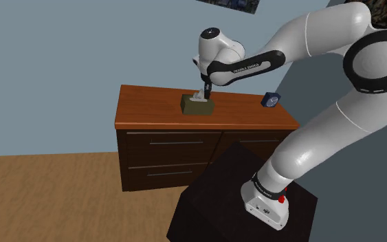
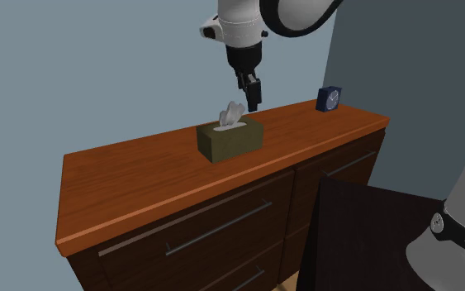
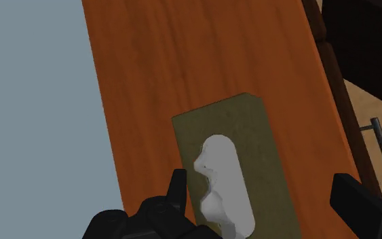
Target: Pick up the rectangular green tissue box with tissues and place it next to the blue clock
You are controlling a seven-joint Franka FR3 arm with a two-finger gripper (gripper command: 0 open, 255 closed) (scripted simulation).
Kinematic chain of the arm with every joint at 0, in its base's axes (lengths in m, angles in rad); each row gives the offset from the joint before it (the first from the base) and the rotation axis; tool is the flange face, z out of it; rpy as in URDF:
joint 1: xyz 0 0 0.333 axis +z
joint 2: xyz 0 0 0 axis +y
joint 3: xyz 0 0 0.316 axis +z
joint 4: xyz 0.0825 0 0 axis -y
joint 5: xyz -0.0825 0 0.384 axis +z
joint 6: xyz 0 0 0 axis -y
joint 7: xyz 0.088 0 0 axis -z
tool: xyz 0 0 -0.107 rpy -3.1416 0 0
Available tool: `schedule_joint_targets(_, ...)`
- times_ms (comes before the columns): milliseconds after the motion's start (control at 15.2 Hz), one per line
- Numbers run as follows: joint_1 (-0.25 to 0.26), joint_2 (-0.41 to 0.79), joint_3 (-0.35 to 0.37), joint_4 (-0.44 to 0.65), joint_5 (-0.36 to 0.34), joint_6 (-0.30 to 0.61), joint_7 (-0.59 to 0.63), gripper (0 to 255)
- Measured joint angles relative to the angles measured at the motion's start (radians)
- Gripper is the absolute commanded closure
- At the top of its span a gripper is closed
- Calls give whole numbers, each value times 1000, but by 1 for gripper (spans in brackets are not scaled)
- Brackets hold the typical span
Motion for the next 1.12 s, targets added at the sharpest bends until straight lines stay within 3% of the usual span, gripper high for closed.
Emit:
schedule_joint_targets(198,-20,102,4,50,-123,49,20,0)
schedule_joint_targets(330,-29,136,-1,59,-165,74,30,0)
schedule_joint_targets(660,-49,186,-20,55,-215,132,53,0)
schedule_joint_targets(1122,-54,201,-24,58,-226,146,59,0)
